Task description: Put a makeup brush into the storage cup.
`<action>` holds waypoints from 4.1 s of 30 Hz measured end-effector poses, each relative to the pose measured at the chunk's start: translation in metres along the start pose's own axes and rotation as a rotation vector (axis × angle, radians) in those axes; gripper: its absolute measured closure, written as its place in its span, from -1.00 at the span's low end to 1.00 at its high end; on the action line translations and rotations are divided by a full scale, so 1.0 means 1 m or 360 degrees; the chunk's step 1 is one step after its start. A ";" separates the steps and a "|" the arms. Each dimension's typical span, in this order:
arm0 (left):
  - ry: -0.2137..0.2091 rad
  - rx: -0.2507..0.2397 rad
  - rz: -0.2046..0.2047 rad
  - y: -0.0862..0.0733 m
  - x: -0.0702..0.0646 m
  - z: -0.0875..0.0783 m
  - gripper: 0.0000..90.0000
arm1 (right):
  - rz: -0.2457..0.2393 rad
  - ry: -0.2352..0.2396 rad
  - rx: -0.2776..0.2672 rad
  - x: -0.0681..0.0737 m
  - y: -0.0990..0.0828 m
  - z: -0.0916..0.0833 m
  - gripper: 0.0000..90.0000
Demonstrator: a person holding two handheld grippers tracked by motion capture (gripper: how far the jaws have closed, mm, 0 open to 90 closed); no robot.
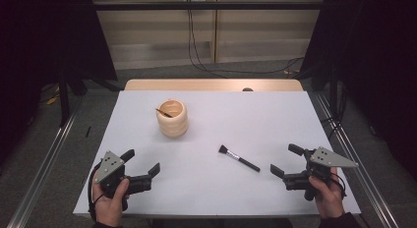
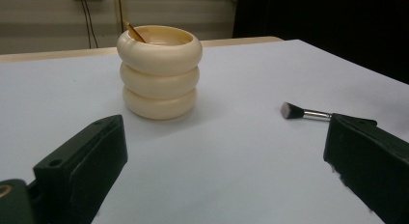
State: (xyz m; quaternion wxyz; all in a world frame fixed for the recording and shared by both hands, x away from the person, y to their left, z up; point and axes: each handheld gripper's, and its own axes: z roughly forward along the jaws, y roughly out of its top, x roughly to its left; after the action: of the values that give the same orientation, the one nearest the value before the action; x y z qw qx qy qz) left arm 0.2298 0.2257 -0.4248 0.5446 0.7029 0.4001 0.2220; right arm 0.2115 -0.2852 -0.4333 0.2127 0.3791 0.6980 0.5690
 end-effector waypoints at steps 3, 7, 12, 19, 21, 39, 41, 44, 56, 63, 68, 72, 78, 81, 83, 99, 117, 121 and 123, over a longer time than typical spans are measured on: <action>0.0007 -0.0013 -0.0009 0.001 -0.002 -0.001 -0.96 | 0.0004 0.0013 0.0005 0.000 0.000 -0.001 -1.00; -0.0010 -0.0010 0.0025 0.000 -0.004 -0.001 -0.97 | -0.0024 0.0005 -0.0009 0.000 0.001 -0.001 -1.00; 0.0015 -0.0013 0.0001 -0.003 0.000 -0.001 -0.97 | -0.0033 -0.0007 -0.0013 0.000 0.002 0.002 -1.00; -0.0010 0.0005 0.0032 -0.003 -0.002 0.000 -0.96 | -0.0046 -0.0007 0.0003 0.001 0.008 0.007 -1.00; -0.0008 0.0004 0.0039 -0.003 -0.003 -0.001 -0.96 | -0.0052 -0.0030 0.0010 0.002 0.010 0.008 -1.00; -0.0013 -0.0004 0.0023 -0.004 -0.001 0.000 -0.97 | -0.0160 0.0057 0.0079 -0.001 0.036 0.046 -0.99; -0.0015 0.0002 0.0025 -0.004 -0.001 0.001 -0.97 | -0.0169 0.0064 0.0087 -0.002 0.038 0.050 -0.98; -0.0023 0.0011 0.0038 -0.004 -0.002 0.002 -0.96 | -0.0172 0.0074 0.0083 -0.002 0.041 0.055 -0.98; -0.0035 0.0023 0.0030 -0.005 0.002 0.003 -0.96 | -0.0215 0.0081 0.0112 -0.007 0.063 0.077 -0.97; -0.0044 0.0033 0.0036 -0.005 0.002 0.005 -0.96 | -0.0237 0.0078 0.0130 -0.010 0.073 0.088 -0.96; -0.0064 0.0012 0.0026 -0.004 0.002 0.006 -0.95 | -0.0225 0.0094 0.0134 -0.012 0.077 0.092 -0.96; -0.0073 0.0020 0.0060 -0.003 0.001 0.008 -0.96 | -0.0232 0.0105 0.0185 -0.013 0.077 0.098 -0.96; -0.0069 0.0023 0.0063 -0.003 0.002 0.008 -0.96 | -0.0245 0.0161 0.0259 -0.012 0.080 0.106 -0.97; -0.0072 0.0024 0.0053 -0.003 0.002 0.009 -0.96 | -0.0239 0.0208 0.0362 -0.013 0.079 0.110 -0.99; -0.0067 0.0018 0.0063 -0.002 0.001 0.010 -0.95 | -0.0248 0.0227 0.0433 -0.013 0.078 0.112 -0.99; -0.0061 0.0029 0.0068 -0.003 0.003 0.009 -0.96 | -0.0334 0.0250 0.0927 -0.014 0.066 0.133 -0.81; -0.0045 0.0023 0.0061 -0.004 0.005 0.009 -0.96 | -0.0284 0.0218 0.1231 -0.008 0.064 0.154 -0.60; -0.0043 0.0027 0.0063 -0.004 0.005 0.009 -0.96 | -0.0324 0.0261 0.1389 -0.005 0.059 0.163 -0.48; -0.0032 0.0029 0.0066 -0.004 0.005 0.009 -0.96 | -0.0334 0.0280 0.1444 -0.005 0.057 0.165 -0.35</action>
State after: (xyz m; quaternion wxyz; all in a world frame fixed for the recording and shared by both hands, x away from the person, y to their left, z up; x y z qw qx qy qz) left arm 0.2382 0.2254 -0.4317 0.5375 0.7181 0.3820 0.2224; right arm 0.3513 -0.1804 -0.4227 0.0219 0.3116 0.9260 0.2120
